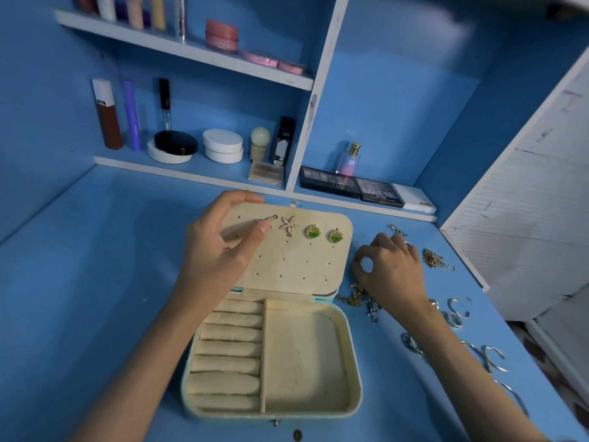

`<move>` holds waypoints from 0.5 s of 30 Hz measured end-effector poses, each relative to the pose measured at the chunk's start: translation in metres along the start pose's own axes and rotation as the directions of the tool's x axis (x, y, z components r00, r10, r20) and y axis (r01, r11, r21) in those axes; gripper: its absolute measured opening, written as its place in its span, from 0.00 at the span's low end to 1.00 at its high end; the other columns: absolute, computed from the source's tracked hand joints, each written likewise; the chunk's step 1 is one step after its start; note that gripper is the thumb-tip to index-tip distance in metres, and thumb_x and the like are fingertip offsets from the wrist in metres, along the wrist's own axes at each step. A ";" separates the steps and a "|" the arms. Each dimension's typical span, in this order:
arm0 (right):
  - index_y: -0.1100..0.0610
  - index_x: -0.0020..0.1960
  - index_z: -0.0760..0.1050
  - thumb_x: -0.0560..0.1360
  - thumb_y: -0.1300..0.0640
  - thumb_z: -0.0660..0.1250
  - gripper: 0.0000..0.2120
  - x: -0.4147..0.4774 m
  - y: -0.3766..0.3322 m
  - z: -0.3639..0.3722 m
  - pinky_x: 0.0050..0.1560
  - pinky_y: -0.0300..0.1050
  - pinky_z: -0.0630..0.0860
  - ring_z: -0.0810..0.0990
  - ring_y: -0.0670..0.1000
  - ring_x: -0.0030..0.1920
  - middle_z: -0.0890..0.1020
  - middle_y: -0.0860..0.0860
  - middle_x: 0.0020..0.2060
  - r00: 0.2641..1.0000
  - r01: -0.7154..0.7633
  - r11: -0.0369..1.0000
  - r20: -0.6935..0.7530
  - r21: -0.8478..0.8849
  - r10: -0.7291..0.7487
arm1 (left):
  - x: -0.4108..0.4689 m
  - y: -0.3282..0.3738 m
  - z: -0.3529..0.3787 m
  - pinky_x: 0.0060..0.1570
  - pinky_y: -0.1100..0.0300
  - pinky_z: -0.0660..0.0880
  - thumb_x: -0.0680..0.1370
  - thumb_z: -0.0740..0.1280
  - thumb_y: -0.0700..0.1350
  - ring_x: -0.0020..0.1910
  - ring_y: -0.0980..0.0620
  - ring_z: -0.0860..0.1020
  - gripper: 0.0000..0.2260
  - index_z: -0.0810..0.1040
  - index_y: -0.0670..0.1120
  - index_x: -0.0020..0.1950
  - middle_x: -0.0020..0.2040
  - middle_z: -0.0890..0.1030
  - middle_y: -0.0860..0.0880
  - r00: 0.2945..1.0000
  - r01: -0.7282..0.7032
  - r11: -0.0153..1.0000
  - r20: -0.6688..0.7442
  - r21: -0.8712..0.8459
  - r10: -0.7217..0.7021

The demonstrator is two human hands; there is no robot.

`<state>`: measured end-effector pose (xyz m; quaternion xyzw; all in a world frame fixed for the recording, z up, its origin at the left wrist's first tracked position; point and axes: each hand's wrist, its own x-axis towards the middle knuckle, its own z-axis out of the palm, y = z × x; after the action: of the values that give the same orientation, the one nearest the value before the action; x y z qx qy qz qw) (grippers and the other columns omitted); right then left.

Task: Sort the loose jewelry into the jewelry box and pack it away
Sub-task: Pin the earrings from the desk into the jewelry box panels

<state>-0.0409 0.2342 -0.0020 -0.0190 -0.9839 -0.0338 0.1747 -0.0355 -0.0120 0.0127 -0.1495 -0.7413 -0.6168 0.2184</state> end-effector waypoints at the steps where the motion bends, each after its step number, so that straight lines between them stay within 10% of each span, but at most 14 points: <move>1: 0.52 0.52 0.81 0.75 0.52 0.63 0.10 0.000 0.000 0.000 0.54 0.51 0.64 0.72 0.57 0.54 0.78 0.53 0.50 1.000 0.020 0.999 -0.001 -0.027 -0.020 | 0.000 0.000 0.000 0.43 0.76 0.69 0.75 0.71 0.42 0.43 0.69 0.77 0.10 0.77 0.54 0.53 0.48 0.80 0.61 1.000 0.001 1.000 0.002 -0.001 -0.001; 8: 0.54 0.47 0.81 0.74 0.57 0.64 0.07 0.004 0.003 -0.002 0.44 0.44 0.68 0.75 0.55 0.49 0.77 0.51 0.43 0.999 -0.025 0.976 0.048 0.217 0.015 | -0.002 0.007 -0.003 0.48 0.78 0.67 0.74 0.72 0.39 0.50 0.67 0.76 0.11 0.77 0.53 0.51 0.49 0.79 0.66 1.000 -0.030 0.999 -0.005 0.022 0.030; 15: 0.50 0.36 0.78 0.73 0.64 0.68 0.11 0.001 -0.004 -0.048 0.37 0.27 0.70 0.76 0.38 0.34 0.81 0.42 0.32 0.996 -0.082 0.635 0.084 0.768 0.027 | -0.038 0.021 -0.016 0.50 0.77 0.69 0.73 0.70 0.48 0.51 0.68 0.76 0.10 0.75 0.52 0.52 0.50 0.79 0.60 0.966 -0.253 0.956 -0.007 0.148 0.257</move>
<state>-0.0253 0.2269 0.0431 0.0267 -0.9084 0.3947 0.1353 0.0099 -0.0213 0.0134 -0.2191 -0.7560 -0.5295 0.3163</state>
